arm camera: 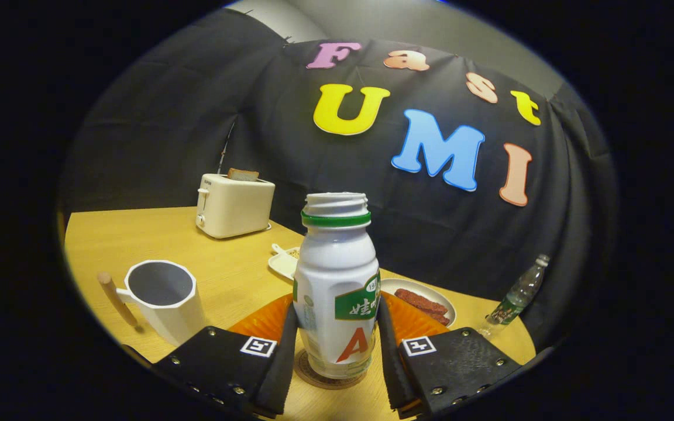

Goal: Take the bottle from table, then pour the juice into the cup, finally place the bottle on the coaster

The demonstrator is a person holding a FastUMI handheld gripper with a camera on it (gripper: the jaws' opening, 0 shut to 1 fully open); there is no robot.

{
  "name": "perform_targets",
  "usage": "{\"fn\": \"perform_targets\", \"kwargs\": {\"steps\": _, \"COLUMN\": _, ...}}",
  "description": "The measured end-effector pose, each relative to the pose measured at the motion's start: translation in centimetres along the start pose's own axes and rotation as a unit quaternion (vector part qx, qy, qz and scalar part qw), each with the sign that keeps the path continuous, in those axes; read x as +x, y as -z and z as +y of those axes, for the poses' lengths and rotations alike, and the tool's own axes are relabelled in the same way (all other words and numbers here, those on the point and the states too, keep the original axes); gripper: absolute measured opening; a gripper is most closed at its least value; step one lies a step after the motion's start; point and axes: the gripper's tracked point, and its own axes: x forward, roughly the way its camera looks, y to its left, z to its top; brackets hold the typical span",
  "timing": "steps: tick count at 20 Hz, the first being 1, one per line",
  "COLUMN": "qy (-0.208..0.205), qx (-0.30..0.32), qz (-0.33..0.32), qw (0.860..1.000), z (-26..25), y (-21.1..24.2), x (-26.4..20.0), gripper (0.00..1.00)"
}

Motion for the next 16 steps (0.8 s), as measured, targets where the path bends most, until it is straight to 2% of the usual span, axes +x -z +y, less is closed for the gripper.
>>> {"fn": "perform_targets", "kwargs": {"steps": 5, "qy": -0.003, "qx": 0.083, "qz": -0.001, "qw": 0.997, "z": -0.8, "y": 0.7, "x": 0.7, "gripper": 0.63}}
{"fn": "perform_targets", "kwargs": {"steps": 9, "qy": 0.000, "qx": 0.098, "qz": 0.010, "qw": 0.995, "z": -1.2, "y": 1.9, "x": 1.2, "gripper": 0.64}}
{"fn": "perform_targets", "kwargs": {"steps": 13, "qy": 0.007, "qx": 0.130, "qz": -0.007, "qw": 0.991, "z": -1.8, "y": 2.2, "x": 0.9, "gripper": 0.63}}
{"fn": "perform_targets", "kwargs": {"steps": 16, "qy": 0.008, "qx": 0.131, "qz": -0.011, "qw": 0.991, "z": -1.8, "y": 2.2, "x": 1.0, "gripper": 0.64}}
